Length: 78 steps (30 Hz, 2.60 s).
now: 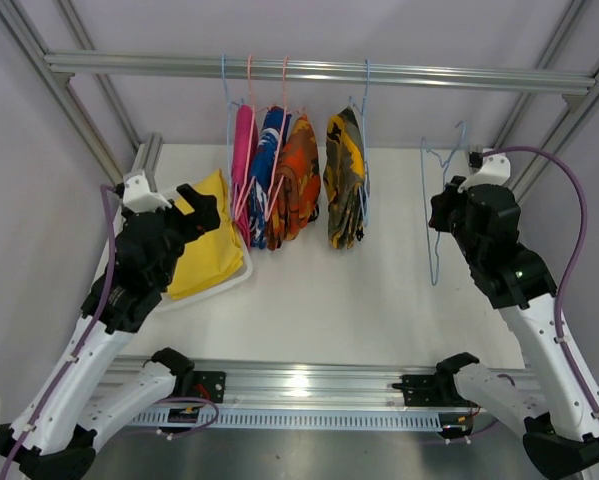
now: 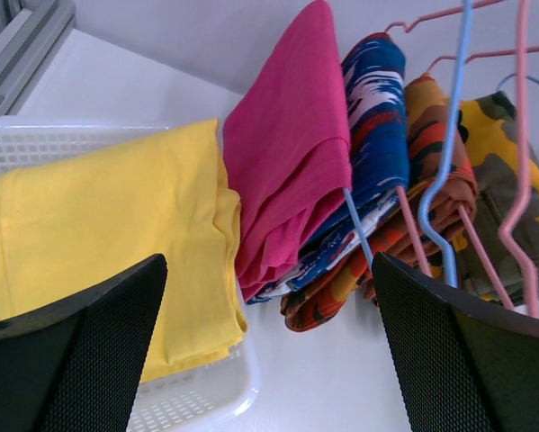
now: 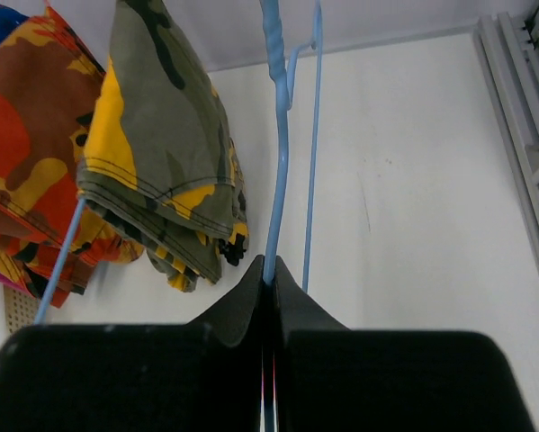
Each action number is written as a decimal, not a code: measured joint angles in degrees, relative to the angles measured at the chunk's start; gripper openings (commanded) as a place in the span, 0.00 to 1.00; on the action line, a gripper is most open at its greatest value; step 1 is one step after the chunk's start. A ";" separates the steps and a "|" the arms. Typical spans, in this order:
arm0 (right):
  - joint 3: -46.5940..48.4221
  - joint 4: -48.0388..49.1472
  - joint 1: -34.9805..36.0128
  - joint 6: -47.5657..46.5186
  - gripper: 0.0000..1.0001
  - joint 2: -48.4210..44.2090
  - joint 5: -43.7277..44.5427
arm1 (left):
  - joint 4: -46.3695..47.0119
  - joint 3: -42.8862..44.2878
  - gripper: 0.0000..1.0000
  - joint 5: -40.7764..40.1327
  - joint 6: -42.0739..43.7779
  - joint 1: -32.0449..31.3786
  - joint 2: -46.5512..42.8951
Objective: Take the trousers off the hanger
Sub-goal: Place the hanger at the clothesline.
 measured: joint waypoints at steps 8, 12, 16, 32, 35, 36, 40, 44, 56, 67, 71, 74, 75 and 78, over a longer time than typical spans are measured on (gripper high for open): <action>9.51 -2.29 1.62 -2.58 0.00 5.25 0.33 | 0.85 -1.38 0.99 3.91 -0.63 5.18 1.68; 14.14 -3.48 1.75 -4.17 0.00 7.82 0.94 | 1.11 -1.42 0.99 4.90 -0.61 5.31 1.25; 18.84 -4.24 1.75 -5.70 0.00 10.99 2.05 | 1.46 -1.42 0.99 5.05 -0.61 5.42 0.72; 30.08 -4.48 -4.79 -6.99 0.00 21.92 -1.90 | 1.99 -1.44 1.00 6.36 -0.48 6.12 0.90; 31.56 -4.20 -6.67 -6.97 0.00 23.45 -4.22 | 2.01 -1.44 0.99 6.75 -0.46 6.36 1.05; 31.76 -4.17 -7.37 -6.95 0.00 23.82 -4.90 | 2.03 -1.44 0.99 6.82 -0.46 6.45 1.09; 31.93 -4.11 -10.40 -6.54 0.00 25.59 -8.17 | 2.05 -1.44 1.00 7.34 -0.46 6.88 1.29; 31.67 -3.63 -12.66 -6.38 0.00 27.45 -11.10 | 2.08 -1.44 0.99 7.89 -0.46 7.19 1.36; 30.42 -1.73 -16.13 -5.55 0.00 28.81 -16.96 | 2.12 -1.44 1.00 8.33 -0.44 7.76 2.38; 30.42 -2.14 -16.55 -4.98 0.00 29.44 -19.91 | 2.12 -1.44 1.00 9.29 -0.09 7.80 2.47; 30.42 -2.51 -16.59 -5.01 0.02 29.40 -20.26 | 2.12 -1.44 0.99 9.51 -0.09 7.80 2.47; 30.42 -2.69 -16.59 -4.94 0.08 29.40 -20.50 | 2.12 -1.44 0.99 9.57 -0.09 7.80 2.47; 30.45 -2.78 -16.61 -4.92 0.08 29.40 -20.59 | 2.12 -1.44 0.99 9.60 -0.09 7.80 2.47; 30.56 -3.15 -16.59 -4.92 0.20 29.38 -20.76 | 2.12 -1.44 0.99 9.75 -0.09 7.85 2.47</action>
